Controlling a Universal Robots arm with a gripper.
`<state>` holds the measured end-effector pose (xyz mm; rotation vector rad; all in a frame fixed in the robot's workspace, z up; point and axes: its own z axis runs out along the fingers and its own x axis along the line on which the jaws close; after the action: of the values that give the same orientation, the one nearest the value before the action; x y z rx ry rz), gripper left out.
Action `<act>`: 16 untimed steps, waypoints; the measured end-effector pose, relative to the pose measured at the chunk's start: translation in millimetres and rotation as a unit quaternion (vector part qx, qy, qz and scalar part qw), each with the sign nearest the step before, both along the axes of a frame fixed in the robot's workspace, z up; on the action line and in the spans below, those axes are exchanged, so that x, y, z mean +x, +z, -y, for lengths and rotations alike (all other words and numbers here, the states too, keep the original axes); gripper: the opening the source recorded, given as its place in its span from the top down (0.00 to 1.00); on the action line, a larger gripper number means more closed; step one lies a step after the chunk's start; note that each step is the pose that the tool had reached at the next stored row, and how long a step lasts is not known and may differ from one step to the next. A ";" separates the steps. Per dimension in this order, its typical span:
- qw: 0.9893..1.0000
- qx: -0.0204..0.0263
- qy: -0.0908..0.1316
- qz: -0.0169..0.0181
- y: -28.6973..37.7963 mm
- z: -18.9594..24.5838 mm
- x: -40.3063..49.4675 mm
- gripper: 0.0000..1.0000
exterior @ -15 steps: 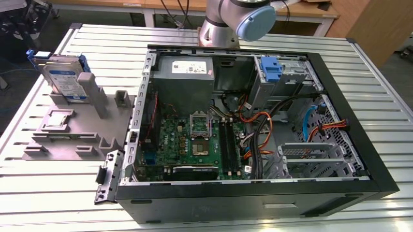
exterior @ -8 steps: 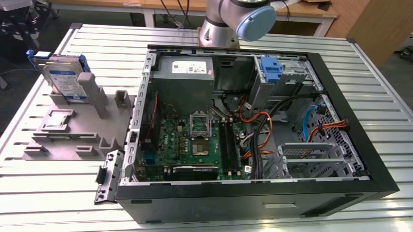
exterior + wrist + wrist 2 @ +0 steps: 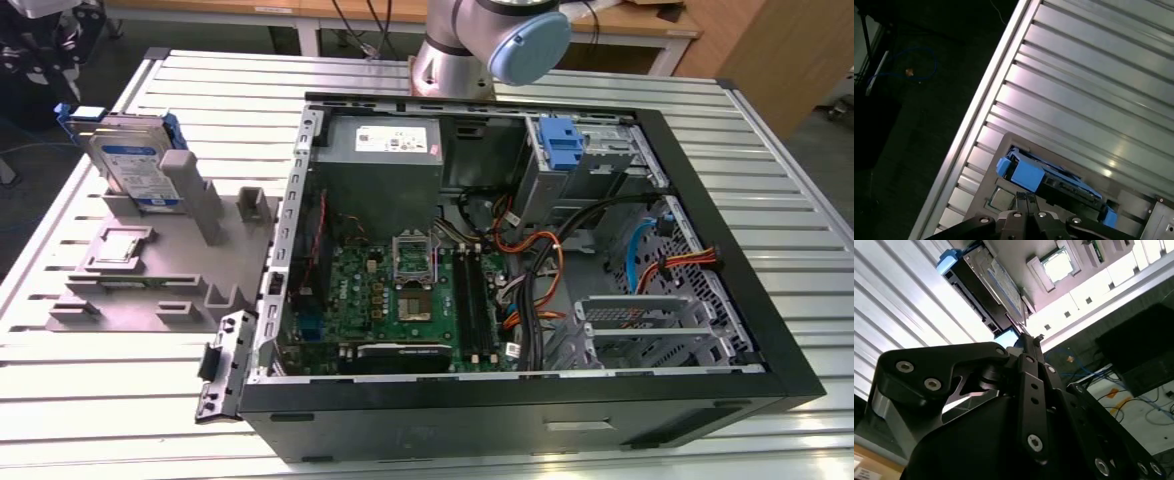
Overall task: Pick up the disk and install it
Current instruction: 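Pick up the disk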
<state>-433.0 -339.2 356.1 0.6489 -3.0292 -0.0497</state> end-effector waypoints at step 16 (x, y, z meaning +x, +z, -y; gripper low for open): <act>0.994 0.000 0.112 0.000 0.0 0.0 0.0 0.90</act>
<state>-433.0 -339.2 356.2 0.9819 -2.9347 -0.0418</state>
